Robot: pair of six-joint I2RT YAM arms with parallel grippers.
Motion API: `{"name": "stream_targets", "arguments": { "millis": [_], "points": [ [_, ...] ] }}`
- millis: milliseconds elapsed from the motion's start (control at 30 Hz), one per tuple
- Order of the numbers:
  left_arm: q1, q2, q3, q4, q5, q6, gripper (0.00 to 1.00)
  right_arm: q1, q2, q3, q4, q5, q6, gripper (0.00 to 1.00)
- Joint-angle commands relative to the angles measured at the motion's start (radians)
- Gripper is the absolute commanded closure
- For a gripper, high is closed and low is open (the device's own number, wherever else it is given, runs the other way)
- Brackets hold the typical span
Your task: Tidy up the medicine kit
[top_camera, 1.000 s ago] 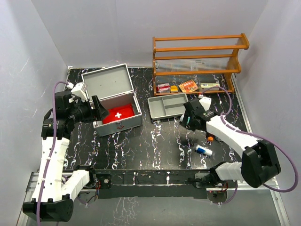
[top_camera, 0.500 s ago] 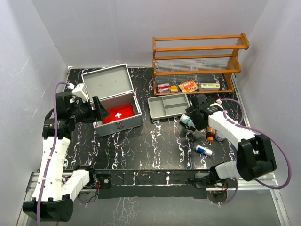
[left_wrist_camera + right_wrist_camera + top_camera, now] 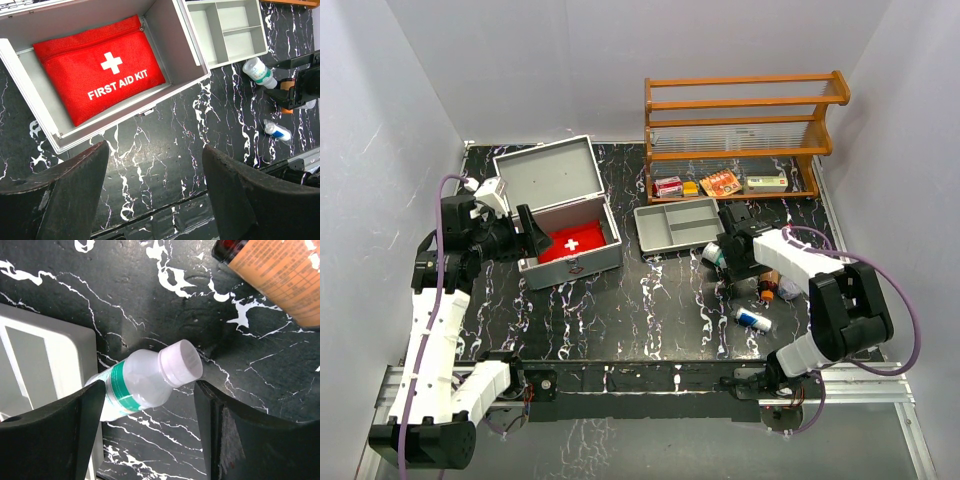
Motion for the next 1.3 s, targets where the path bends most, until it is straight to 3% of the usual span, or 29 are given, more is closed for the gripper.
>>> {"name": "stream_targets", "arguments": {
  "millis": [0,233,433,800,1067,1267],
  "points": [
    [-0.003,0.000,-0.006,0.009,-0.001,0.001,0.26,-0.008,0.024,0.034,0.005,0.059,0.008,0.33],
    [-0.003,0.000,-0.010,0.009,-0.006,0.001,0.26,-0.008,0.042,0.016,0.044,0.075,-0.077,0.46],
    [-0.005,-0.003,-0.013,0.009,-0.006,-0.001,0.26,-0.017,0.069,0.006,0.082,0.028,-0.165,0.34],
    [-0.005,-0.006,-0.008,0.004,-0.002,-0.004,0.26,-0.019,0.020,0.041,0.104,0.043,-0.280,0.69],
    [-0.005,0.013,0.012,0.003,0.003,0.004,0.25,-0.016,-0.071,0.154,0.143,0.010,-0.351,0.70],
    [-0.005,0.021,0.021,0.006,0.018,-0.011,0.26,0.005,0.038,0.267,0.200,-0.010,-0.379,0.69]
  ]
}}
